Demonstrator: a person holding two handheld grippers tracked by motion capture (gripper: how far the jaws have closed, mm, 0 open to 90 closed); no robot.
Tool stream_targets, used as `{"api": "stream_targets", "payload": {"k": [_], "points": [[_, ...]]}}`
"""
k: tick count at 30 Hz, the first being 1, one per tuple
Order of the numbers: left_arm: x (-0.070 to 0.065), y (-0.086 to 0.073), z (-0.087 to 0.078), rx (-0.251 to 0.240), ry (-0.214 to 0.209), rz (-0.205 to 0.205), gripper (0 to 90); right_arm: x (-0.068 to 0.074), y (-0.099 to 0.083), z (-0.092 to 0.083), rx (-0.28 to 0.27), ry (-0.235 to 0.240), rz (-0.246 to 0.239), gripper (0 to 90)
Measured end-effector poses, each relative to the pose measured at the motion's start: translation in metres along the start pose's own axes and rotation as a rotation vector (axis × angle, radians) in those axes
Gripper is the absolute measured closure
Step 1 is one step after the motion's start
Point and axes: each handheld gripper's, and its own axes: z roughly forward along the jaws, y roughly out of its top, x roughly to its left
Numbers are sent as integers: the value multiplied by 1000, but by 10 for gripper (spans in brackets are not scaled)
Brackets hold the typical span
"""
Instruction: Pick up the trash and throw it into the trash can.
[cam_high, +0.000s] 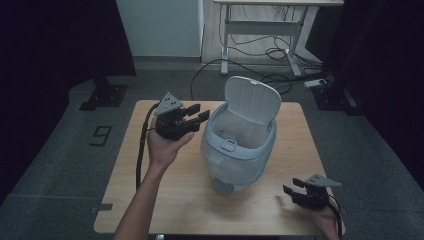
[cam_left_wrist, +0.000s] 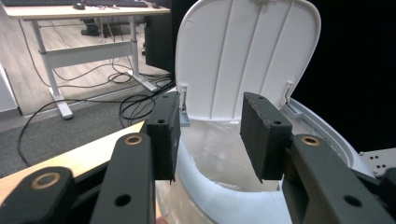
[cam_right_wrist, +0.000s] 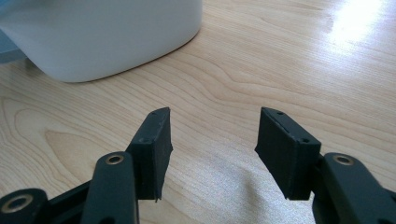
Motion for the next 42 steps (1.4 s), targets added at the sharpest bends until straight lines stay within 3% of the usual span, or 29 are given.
{"api": "stream_targets", "payload": {"k": [10, 24, 28, 34, 42], "points": [[-3, -13, -13, 30, 14, 5, 500, 1, 1, 1, -2, 3, -3, 442], [-7, -47, -38, 79, 24, 33, 412, 2, 3, 2, -5, 4, 2, 412], [-8, -60, -43, 90, 33, 46, 392, 2, 3, 1, -6, 1, 7, 398], [-7, -81, -51, 86, 15, 18, 383, 2, 4, 0, -13, -2, 14, 380], [-5, -107, -58, 107, 42, 19, 381, 5, 7, 0, -14, -2, 5, 373]]}}
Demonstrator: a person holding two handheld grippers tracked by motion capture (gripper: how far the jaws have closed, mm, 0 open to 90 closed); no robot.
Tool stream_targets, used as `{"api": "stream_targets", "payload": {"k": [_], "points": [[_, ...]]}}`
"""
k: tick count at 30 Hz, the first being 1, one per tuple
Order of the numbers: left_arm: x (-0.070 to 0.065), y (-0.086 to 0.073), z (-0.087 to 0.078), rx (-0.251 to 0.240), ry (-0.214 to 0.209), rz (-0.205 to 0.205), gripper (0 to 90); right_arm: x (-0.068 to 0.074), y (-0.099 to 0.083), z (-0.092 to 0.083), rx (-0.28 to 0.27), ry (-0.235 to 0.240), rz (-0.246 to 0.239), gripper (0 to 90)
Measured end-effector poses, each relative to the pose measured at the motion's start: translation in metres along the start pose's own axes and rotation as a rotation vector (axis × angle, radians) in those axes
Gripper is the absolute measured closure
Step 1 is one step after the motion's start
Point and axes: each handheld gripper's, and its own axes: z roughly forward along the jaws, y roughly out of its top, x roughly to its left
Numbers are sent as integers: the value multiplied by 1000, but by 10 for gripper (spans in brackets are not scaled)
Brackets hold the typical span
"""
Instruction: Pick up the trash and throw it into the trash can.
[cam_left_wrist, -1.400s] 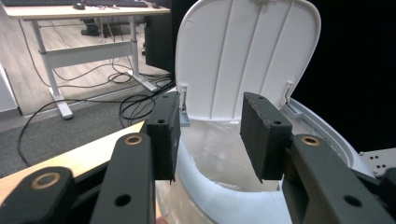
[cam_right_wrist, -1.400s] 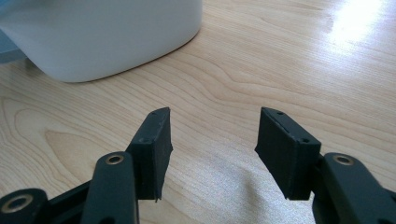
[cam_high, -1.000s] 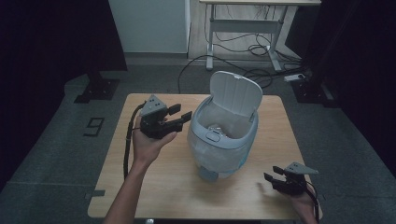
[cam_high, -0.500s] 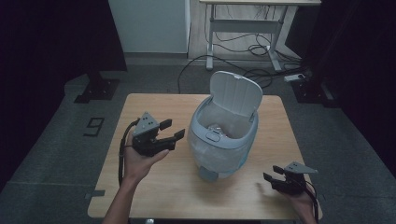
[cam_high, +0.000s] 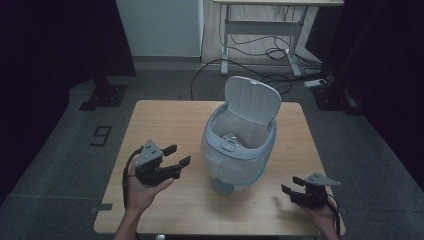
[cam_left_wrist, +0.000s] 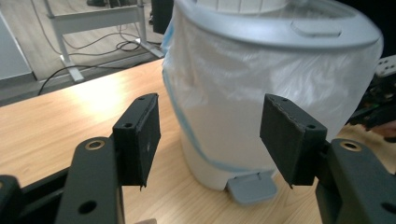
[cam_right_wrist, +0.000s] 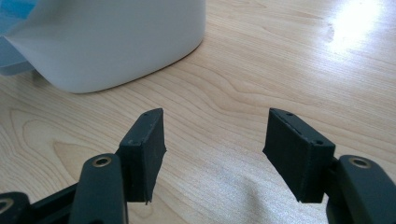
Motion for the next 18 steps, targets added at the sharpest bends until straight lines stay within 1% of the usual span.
{"api": "stream_targets", "payload": {"k": [3, 10, 18], "points": [[1, -9, -1, 12, 7, -3, 379, 0, 0, -1, -1, -3, 1, 372], [6, -37, -2, 26, 21, -35, 378, 0, 1, -2, -5, -3, 1, 372], [7, -56, 1, 39, 26, -47, 379, 3, 11, -5, -29, 7, -2, 366]]}}
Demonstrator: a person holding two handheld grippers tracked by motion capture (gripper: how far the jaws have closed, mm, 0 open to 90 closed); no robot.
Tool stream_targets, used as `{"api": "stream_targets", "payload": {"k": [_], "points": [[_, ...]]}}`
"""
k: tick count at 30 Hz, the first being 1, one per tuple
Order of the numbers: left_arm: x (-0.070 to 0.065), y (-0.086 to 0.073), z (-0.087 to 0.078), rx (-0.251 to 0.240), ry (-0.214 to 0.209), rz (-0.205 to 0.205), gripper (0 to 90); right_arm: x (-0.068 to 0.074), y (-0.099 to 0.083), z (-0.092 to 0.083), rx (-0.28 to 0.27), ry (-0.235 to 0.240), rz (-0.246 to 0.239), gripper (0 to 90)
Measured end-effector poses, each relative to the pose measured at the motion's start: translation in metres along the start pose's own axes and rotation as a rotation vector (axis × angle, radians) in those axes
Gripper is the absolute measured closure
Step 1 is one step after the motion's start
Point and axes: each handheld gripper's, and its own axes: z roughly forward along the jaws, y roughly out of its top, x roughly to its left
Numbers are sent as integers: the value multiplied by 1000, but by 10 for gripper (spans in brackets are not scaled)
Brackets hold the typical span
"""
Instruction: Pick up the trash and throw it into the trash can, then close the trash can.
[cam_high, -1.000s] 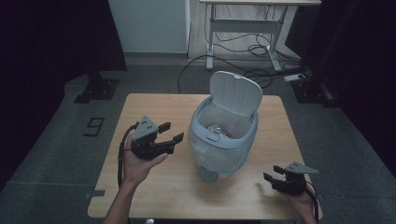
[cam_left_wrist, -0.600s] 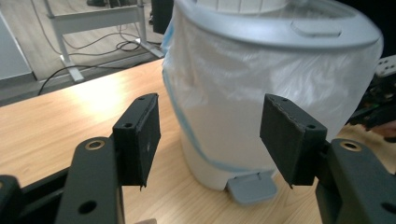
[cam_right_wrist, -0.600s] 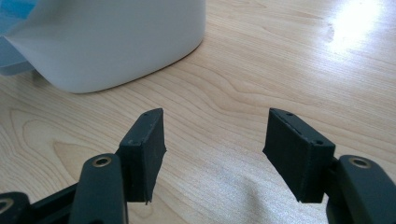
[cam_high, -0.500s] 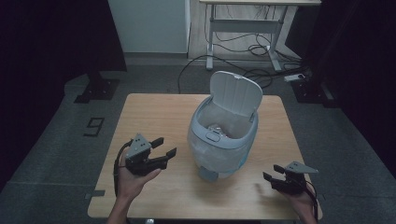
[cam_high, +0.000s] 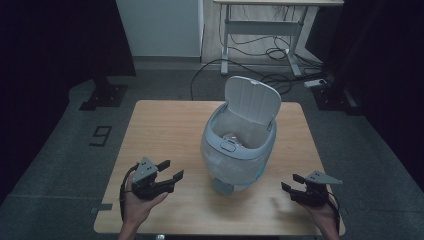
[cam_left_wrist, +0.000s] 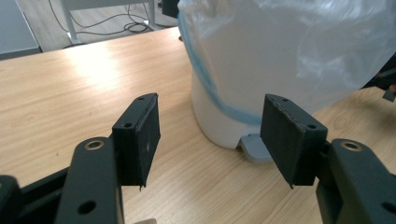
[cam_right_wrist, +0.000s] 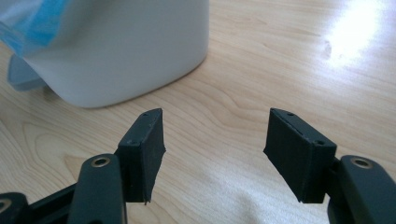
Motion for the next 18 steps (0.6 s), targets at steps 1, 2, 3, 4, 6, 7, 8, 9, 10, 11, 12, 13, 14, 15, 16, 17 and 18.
{"api": "stream_targets", "payload": {"k": [1, 2, 3, 4, 6, 7, 8, 9, 10, 11, 12, 13, 14, 15, 16, 17, 18], "points": [[0, -1, 1, 4, 1, 1, 379, 0, 1, 0, -3, 1, 2, 364], [0, -2, 2, 10, 5, 3, 379, 0, 3, -1, -6, 2, 7, 362], [0, -2, 2, 12, 8, 5, 379, 0, 5, -1, -11, 5, 13, 357], [1, -2, 2, 11, 8, 5, 379, 1, 7, -2, -18, 3, 17, 343], [1, -2, 2, 7, 9, 5, 378, 1, 12, -4, -34, 7, 29, 334], [1, -2, 2, 6, 9, 4, 378, 1, 16, -7, -46, 14, 35, 330], [1, -2, 2, 6, 10, 5, 379, 0, 19, -9, -52, 16, 35, 326], [1, -2, 2, 7, 10, 5, 378, 0, 23, -11, -61, 17, 36, 320], [2, -3, 2, 7, 11, 4, 379, -1, 27, -15, -72, 22, 42, 319], [2, -3, 2, 8, 11, 3, 378, -2, 33, -19, -88, 30, 55, 318], [2, -4, 2, 11, 10, 3, 379, -2, 36, -21, -97, 33, 57, 318], [3, -4, 3, 12, 11, 2, 379, -3, 40, -24, -105, 36, 58, 318], [3, -5, 3, 15, 12, 1, 379, -3, 43, -26, -108, 35, 54, 317], [3, -6, 4, 17, 13, 0, 379, -2, 48, -29, -110, 35, 47, 316], [4, -7, 4, 20, 14, -1, 379, -2, 52, -30, -112, 34, 40, 315], [4, -8, 4, 22, 14, -2, 380, -2, 56, -32, -115, 36, 35, 315], [5, -9, 4, 26, 15, -3, 379, -2, 61, -34, -119, 40, 32, 315]]}}
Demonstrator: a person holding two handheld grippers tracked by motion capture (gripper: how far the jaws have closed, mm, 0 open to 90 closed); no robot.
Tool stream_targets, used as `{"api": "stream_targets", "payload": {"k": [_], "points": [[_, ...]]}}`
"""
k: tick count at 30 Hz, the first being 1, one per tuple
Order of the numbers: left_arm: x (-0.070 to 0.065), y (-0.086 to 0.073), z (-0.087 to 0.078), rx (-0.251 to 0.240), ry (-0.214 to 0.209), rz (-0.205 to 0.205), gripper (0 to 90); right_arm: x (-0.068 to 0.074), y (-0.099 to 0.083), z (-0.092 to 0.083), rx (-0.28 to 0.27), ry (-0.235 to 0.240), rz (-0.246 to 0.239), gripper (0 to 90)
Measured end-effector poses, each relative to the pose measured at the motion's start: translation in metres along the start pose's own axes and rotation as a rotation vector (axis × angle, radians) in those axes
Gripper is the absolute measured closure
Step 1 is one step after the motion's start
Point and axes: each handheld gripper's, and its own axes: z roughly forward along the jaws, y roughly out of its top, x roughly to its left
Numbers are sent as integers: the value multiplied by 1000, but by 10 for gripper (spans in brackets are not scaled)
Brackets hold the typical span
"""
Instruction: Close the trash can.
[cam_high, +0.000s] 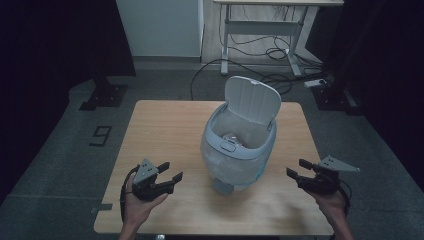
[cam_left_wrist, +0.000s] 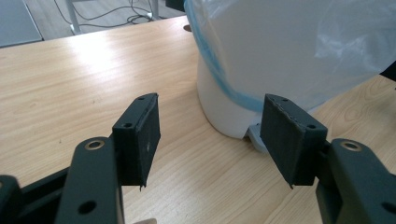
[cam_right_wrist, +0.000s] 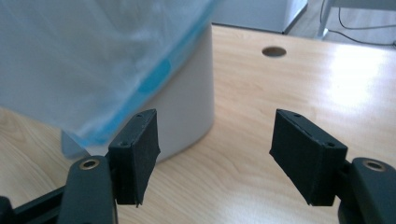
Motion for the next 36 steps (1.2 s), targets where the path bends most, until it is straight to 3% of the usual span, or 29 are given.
{"api": "stream_targets", "payload": {"k": [10, 21, 36], "points": [[4, -7, 2, 8, 6, -15, 382, 7, 48, -12, -52, 31, -43, 314], [7, -11, 4, 17, 5, -31, 384, 26, 100, -16, -109, 86, -102, 312], [10, -13, 4, 17, 0, -48, 385, 39, 132, 2, -123, 109, -122, 306]]}}
